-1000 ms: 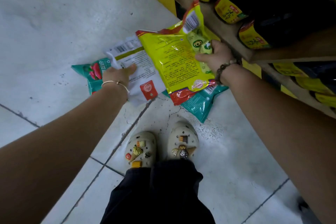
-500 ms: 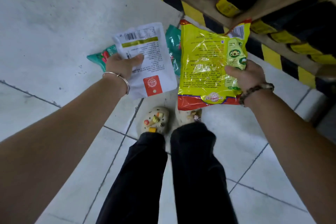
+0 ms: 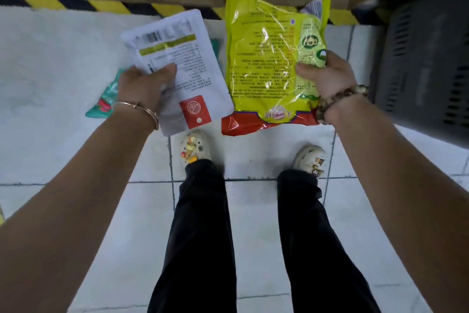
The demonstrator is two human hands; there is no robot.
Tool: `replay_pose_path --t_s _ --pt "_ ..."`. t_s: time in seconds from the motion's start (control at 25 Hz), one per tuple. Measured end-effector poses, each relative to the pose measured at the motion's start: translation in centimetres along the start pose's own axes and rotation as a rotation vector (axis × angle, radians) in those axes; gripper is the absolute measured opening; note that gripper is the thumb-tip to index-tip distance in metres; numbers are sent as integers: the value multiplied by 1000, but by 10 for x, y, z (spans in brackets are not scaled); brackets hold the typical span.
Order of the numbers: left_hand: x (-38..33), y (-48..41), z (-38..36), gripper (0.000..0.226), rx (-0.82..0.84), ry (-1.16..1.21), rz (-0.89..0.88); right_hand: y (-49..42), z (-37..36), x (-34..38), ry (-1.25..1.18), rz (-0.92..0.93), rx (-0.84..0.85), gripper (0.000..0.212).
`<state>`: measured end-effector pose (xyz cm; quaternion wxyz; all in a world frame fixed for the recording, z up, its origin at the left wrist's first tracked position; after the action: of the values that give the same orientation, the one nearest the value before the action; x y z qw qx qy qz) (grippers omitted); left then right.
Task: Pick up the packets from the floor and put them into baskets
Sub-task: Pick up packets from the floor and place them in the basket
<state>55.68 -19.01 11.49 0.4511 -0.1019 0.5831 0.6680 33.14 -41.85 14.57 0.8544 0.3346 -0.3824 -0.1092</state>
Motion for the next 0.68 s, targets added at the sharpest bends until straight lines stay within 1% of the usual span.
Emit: replay_pose_path --t_s 0.2,0.24,0.32,0.36,0.4,0.48,0.52,0.6,0.68 --pt "-35 63 -84 17 144 0 -68 -4 98 -12 -171 -63 -87 22" --pt "-42 77 -103 17 165 0 -83 -6 121 -15 -189 -64 -117 29" --pt "-56 101 -136 15 193 16 -98 -8 164 -23 -201 -74 -201 53" --pt "-63 114 -152 15 207 24 -104 -9 184 -27 -221 -84 -241 56" --pt "-69 127 -167 15 224 25 -116 -10 201 -28 -253 -89 -261 50" --pt "-78 156 -202 17 270 -4 -155 -8 237 -30 -385 -83 -303 19" --pt "-81 171 -218 18 293 -23 -172 -5 256 -30 -437 -68 -335 11" --pt "-87 201 -253 19 329 -54 -208 -1 295 -33 -452 -41 -394 17" --pt "-93 235 -293 20 373 -55 -247 2 339 -39 -476 -25 -450 17"
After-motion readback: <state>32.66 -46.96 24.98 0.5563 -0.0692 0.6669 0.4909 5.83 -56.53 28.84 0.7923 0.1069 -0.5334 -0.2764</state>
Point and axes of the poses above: each hand's wrist, its own y-axis away from the middle knuckle, its own z-axis out of the back of the hand, x = y × z, the point moved 8 cm from there along -y, towards the middle knuckle, and after that the axes turned 8 degrees about -x, right-handed, at the moved point
